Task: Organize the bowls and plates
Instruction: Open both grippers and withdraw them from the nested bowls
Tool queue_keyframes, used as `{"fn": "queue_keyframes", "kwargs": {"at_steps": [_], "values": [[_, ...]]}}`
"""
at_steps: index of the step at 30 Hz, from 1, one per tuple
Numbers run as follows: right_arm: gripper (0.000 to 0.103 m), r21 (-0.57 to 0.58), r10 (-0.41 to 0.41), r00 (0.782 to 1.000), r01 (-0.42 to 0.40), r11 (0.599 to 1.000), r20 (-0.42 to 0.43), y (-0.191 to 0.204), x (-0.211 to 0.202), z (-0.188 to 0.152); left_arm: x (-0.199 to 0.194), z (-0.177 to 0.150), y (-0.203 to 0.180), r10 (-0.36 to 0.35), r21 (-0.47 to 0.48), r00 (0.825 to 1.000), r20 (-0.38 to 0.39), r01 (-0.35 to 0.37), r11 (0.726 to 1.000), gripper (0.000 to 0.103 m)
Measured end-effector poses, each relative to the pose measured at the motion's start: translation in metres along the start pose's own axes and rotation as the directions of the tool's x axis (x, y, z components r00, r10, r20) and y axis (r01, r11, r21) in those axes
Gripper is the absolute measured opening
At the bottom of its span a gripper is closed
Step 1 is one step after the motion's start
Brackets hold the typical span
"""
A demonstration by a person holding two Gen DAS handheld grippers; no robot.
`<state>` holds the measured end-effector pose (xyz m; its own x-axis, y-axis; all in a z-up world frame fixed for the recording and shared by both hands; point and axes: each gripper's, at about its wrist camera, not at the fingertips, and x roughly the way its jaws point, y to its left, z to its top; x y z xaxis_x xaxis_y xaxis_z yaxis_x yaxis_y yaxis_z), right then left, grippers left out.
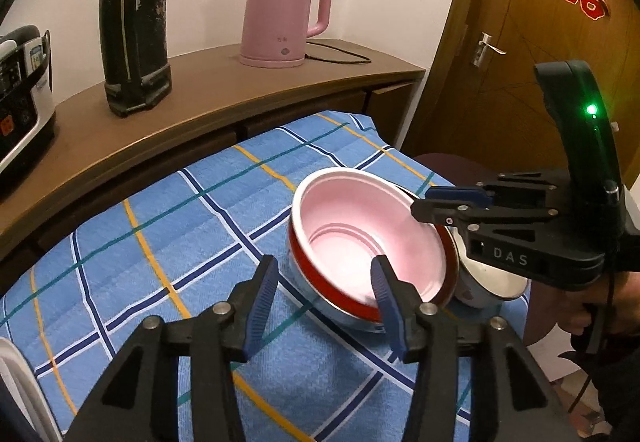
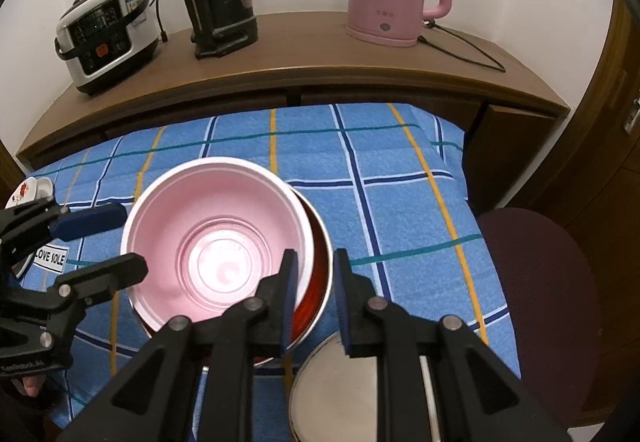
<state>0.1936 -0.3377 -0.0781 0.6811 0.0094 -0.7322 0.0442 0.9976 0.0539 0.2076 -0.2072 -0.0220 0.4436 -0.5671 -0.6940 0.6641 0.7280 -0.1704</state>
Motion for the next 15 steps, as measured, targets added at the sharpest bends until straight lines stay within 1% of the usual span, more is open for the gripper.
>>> {"fn": "queue_keyframes", "kwargs": {"at_steps": [5,6,7,9,10,15], "values": [[0.02,-0.003,-0.008,1.0,0.008,1.0,-0.006,-0.002,0.001,-0.001,0.003,-0.001,0.0,0.009,0.004,1.0,-0.008,-0.009,1.0,0.051],[0.023,-0.003,-0.018,1.0,0.018,1.0,-0.013,-0.002,0.002,-0.001,0.003,-0.001,0.0,0.011,0.002,1.0,-0.011,-0.011,1.0,0.051],[0.03,-0.002,-0.025,1.0,0.025,1.0,-0.015,-0.003,0.003,-0.002,0.004,-0.001,0.001,0.016,-0.002,1.0,-0.014,-0.016,1.0,0.052],[0.038,0.0,-0.036,0.999,0.036,0.999,-0.016,-0.005,0.005,-0.004,0.007,-0.001,0.005,0.023,-0.02,0.999,-0.027,-0.023,1.0,0.06],[0.039,0.003,-0.032,0.999,0.032,0.999,-0.015,-0.006,0.004,-0.005,0.009,-0.001,0.008,0.027,-0.033,0.999,-0.034,-0.028,0.999,0.062],[0.041,0.0,-0.021,1.0,0.021,1.0,-0.007,-0.005,0.001,-0.005,0.014,-0.003,0.015,0.043,-0.057,0.998,-0.044,-0.046,0.997,0.063]]}}
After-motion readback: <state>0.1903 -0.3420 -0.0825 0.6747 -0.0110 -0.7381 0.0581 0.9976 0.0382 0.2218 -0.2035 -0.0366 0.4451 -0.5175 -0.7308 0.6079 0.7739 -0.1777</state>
